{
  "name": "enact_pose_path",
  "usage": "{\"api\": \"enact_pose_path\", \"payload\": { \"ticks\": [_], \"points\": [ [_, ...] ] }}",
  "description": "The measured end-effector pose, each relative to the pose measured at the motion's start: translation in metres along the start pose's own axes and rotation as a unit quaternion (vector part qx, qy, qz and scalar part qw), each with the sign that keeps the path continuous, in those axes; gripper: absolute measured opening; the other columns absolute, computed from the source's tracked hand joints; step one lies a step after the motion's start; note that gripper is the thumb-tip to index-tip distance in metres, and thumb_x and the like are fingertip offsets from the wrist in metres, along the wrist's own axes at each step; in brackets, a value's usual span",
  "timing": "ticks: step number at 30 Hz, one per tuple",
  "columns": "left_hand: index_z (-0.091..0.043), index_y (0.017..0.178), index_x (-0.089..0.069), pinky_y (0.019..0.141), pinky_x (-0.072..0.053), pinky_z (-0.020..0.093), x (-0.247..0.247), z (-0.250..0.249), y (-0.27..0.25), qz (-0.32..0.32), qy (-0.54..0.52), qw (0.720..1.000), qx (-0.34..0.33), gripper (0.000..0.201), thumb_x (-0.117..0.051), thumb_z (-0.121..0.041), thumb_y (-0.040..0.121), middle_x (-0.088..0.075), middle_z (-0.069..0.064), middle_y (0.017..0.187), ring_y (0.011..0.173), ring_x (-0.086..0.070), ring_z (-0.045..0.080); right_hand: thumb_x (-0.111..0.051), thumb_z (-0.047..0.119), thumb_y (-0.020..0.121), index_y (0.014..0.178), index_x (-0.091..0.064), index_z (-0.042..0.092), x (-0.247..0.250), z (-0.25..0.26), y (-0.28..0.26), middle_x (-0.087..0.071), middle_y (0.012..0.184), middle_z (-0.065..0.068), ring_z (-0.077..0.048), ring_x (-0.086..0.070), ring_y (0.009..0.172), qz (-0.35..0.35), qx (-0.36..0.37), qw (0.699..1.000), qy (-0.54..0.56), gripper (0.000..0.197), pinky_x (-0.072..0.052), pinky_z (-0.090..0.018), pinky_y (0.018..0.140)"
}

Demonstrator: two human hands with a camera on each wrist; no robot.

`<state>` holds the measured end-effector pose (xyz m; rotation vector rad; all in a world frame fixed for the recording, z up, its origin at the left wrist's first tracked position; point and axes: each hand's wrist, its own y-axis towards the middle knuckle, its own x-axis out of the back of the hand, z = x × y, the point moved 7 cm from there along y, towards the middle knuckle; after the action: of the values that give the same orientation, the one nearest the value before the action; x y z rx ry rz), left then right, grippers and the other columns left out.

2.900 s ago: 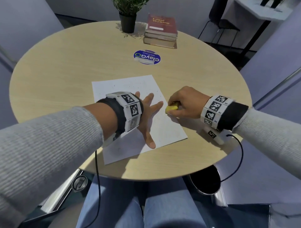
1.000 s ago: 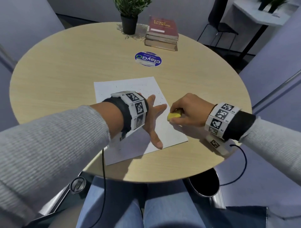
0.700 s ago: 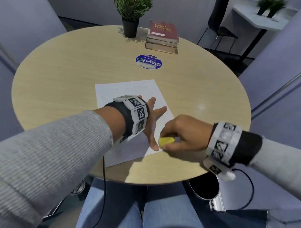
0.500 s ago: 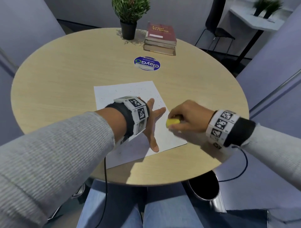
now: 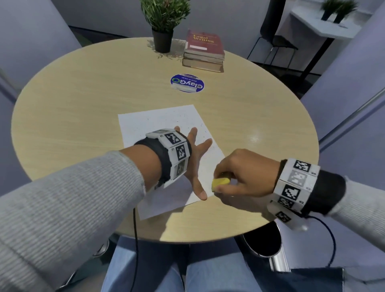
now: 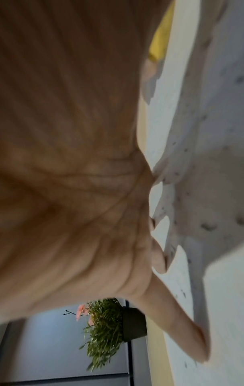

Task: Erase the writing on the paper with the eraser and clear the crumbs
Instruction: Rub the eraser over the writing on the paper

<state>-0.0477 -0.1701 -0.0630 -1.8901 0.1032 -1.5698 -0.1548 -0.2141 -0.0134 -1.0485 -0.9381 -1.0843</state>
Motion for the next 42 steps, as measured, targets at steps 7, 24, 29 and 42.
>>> {"api": "enact_pose_path", "payload": {
  "ticks": [7, 24, 29, 42],
  "points": [
    [-0.032, 0.153, -0.020, 0.101, -0.037, 0.051, 0.031, -0.007, -0.004, 0.010, 0.024, 1.000, -0.017, 0.116, -0.069, -0.082, 0.060, -0.026, 0.011, 0.149, 0.131, -0.038, 0.038, -0.064, 0.034, 0.084, 0.097, -0.071, 0.016, 0.021, -0.044, 0.000, -0.069, 0.074, 0.004, -0.008, -0.060, 0.065, -0.059, -0.089, 0.990, 0.094, 0.023, -0.048, -0.024, 0.063],
    [-0.036, 0.158, 0.001, 0.115, -0.023, 0.054, 0.017, -0.012, 0.009, -0.023, 0.018, 0.999, 0.021, 0.130, -0.086, -0.057, 0.063, -0.004, 0.018, 0.162, 0.146, -0.016, 0.045, -0.067, 0.039, 0.078, 0.089, -0.071, 0.017, 0.024, -0.056, 0.012, -0.067, 0.070, 0.003, -0.015, -0.061, 0.066, -0.052, -0.096, 0.994, 0.021, 0.025, -0.047, -0.026, 0.063],
    [-0.038, 0.155, 0.006, 0.108, -0.034, 0.056, 0.018, -0.008, 0.015, -0.007, 0.068, 0.997, 0.028, 0.143, -0.071, -0.088, 0.046, -0.016, 0.020, 0.145, 0.132, -0.030, 0.048, -0.063, 0.043, 0.078, 0.088, -0.070, 0.018, 0.002, -0.015, 0.008, -0.068, 0.069, 0.005, -0.010, -0.059, 0.060, 0.015, -0.002, 0.999, 0.032, 0.028, -0.046, -0.021, 0.059],
    [-0.040, 0.154, 0.016, 0.109, -0.033, 0.057, 0.018, -0.008, 0.014, 0.004, 0.078, 0.997, 0.026, 0.142, -0.070, -0.087, 0.051, -0.009, 0.017, 0.152, 0.137, -0.024, 0.048, -0.064, 0.044, 0.075, 0.083, -0.072, 0.018, 0.025, -0.045, 0.012, -0.067, 0.067, 0.003, -0.015, -0.058, 0.060, -0.050, -0.086, 0.995, -0.016, 0.028, -0.052, -0.035, 0.064]
  ]
}}
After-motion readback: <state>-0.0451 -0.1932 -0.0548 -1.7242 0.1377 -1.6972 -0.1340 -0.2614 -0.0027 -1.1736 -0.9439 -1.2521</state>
